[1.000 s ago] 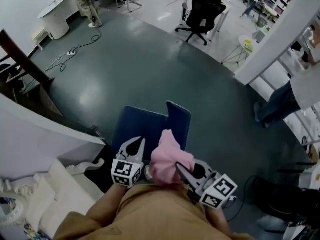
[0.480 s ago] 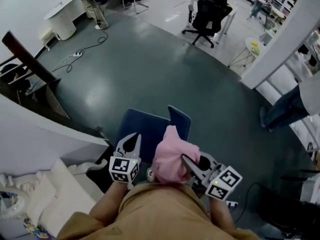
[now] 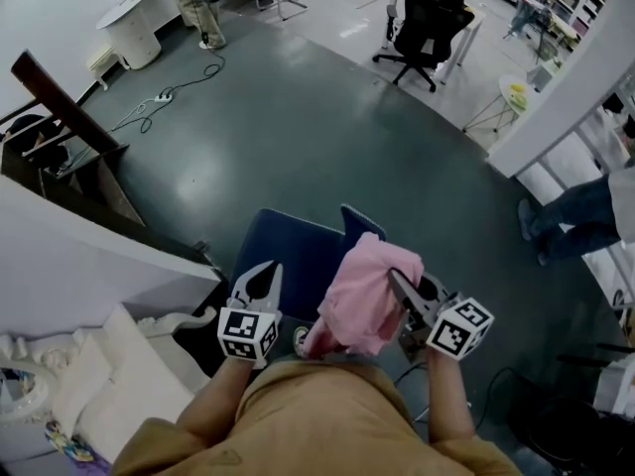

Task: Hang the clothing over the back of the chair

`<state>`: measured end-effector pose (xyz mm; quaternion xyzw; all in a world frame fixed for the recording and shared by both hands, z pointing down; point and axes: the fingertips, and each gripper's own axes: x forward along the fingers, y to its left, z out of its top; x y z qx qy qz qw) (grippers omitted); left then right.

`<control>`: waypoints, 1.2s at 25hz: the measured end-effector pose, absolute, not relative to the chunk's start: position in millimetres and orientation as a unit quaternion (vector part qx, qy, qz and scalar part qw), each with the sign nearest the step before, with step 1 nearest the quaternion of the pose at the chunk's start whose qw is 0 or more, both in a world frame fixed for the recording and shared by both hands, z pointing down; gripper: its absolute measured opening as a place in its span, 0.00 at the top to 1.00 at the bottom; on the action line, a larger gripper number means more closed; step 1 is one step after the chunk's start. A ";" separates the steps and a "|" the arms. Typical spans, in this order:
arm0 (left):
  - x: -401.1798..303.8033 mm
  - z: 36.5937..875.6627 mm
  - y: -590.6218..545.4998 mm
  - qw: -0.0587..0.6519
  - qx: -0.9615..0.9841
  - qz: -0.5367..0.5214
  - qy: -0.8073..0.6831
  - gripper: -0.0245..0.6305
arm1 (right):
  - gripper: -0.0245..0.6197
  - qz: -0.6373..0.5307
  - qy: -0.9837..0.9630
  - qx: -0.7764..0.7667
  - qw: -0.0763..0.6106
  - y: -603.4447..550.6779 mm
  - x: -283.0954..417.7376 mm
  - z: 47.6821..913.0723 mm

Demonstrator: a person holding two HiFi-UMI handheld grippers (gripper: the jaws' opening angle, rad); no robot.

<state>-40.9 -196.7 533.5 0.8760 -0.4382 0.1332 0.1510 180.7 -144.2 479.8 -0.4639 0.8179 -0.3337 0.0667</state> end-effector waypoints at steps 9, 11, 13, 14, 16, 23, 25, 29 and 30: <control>-55.8 538.8 -192.9 0.155 0.869 0.138 -0.449 0.96 | 0.85 -0.365 0.795 -0.482 0.051 -179.6 202.5 533.9; -58.7 538.9 -191.4 0.155 0.868 0.139 -0.451 0.96 | 0.85 -0.366 0.796 -0.480 0.046 -186.2 204.2 540.4; -62.1 538.3 -189.9 0.156 0.866 0.140 -0.455 0.96 | 0.84 -0.370 0.791 -0.485 0.031 -189.4 208.9 552.9; -64.3 538.2 -188.9 0.156 0.865 0.141 -0.456 0.96 | 0.84 -0.372 0.789 -0.488 0.022 -190.6 210.5 558.9; -69.2 539.1 -186.7 0.158 0.862 0.143 -0.459 0.96 | 0.82 -0.375 0.785 -0.493 0.007 -193.5 211.6 567.9; -82.8 541.8 -181.8 0.161 0.856 0.146 -0.469 0.96 | 0.73 -0.378 0.758 -0.527 -0.063 -202.5 220.6 602.0; -84.4 541.5 -180.6 0.163 0.855 0.147 -0.470 0.96 | 0.72 -0.381 0.752 -0.533 -0.076 -203.6 220.9 610.3; -87.8 545.1 -176.7 0.165 0.854 0.148 -0.471 0.96 | 0.71 -0.376 0.740 -0.549 -0.099 -206.5 220.7 624.3; -89.1 546.2 -176.2 0.166 0.853 0.148 -0.471 0.96 | 0.73 -0.373 0.738 -0.552 -0.104 -207.4 219.4 626.0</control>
